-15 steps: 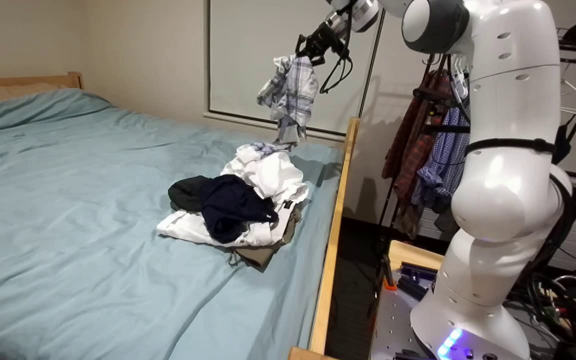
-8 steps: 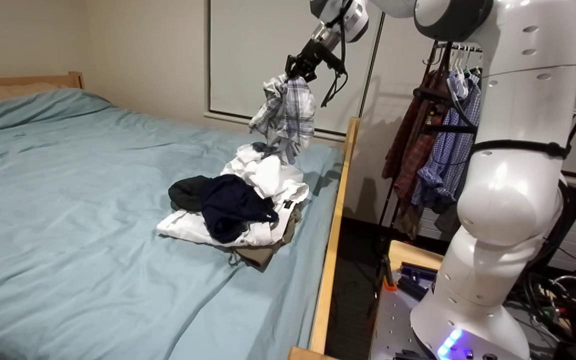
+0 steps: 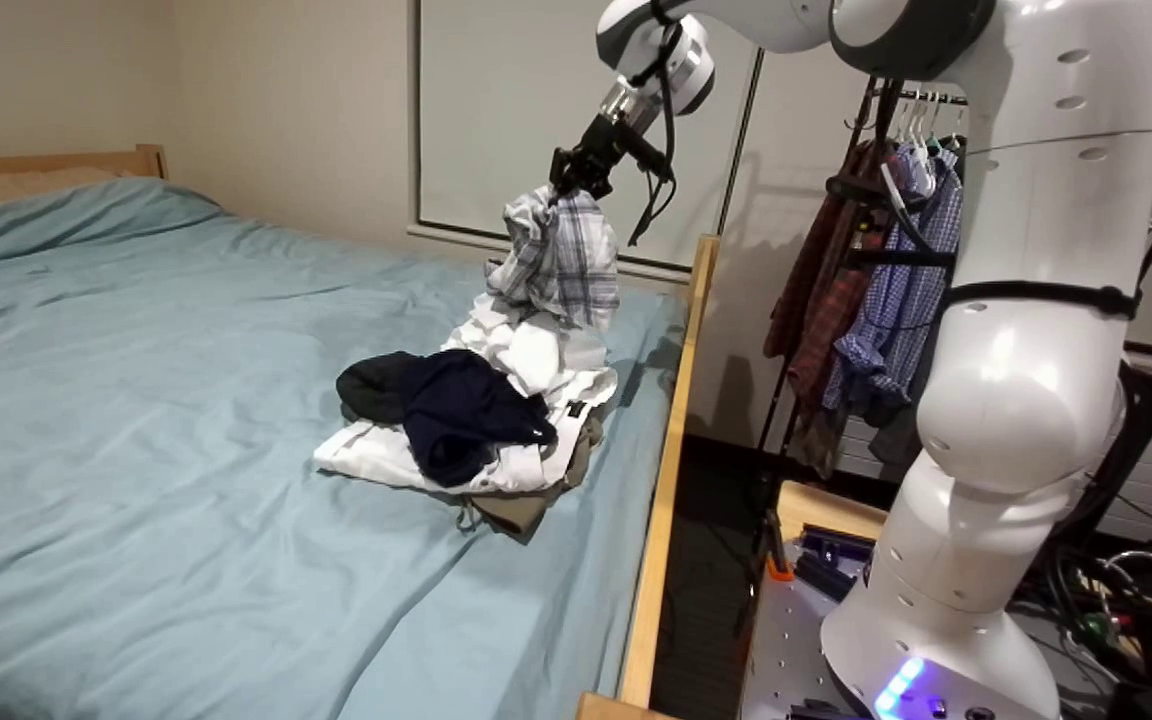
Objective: Put the checked shirt on the pile of clothes on the right
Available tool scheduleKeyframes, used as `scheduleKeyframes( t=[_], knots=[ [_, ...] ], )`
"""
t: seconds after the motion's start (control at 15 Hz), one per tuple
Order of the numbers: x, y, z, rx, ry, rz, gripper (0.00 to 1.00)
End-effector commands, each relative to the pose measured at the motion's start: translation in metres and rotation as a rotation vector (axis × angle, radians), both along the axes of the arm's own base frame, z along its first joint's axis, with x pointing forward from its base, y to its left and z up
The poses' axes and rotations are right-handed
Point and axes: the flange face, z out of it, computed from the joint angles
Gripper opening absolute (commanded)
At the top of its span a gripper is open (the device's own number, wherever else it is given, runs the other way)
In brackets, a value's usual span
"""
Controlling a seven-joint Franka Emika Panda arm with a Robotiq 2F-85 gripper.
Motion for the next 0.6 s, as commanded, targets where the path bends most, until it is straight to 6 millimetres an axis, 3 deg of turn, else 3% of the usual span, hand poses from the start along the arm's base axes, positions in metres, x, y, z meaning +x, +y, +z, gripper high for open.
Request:
scheduleKeyframes(
  t=[0.0,0.13,0.2,0.33,0.53],
  knots=[
    [-0.003,0.039,-0.056,0.03,0.072,0.073,0.05],
    [0.006,0.056,-0.083,0.055,0.079,0.064,0.11],
    [0.007,0.061,-0.092,0.072,0.096,0.07,0.45],
    [0.006,0.074,-0.105,0.081,0.113,0.077,0.52],
    [0.0,0.093,-0.1,0.091,0.089,0.068,0.7]
  ],
)
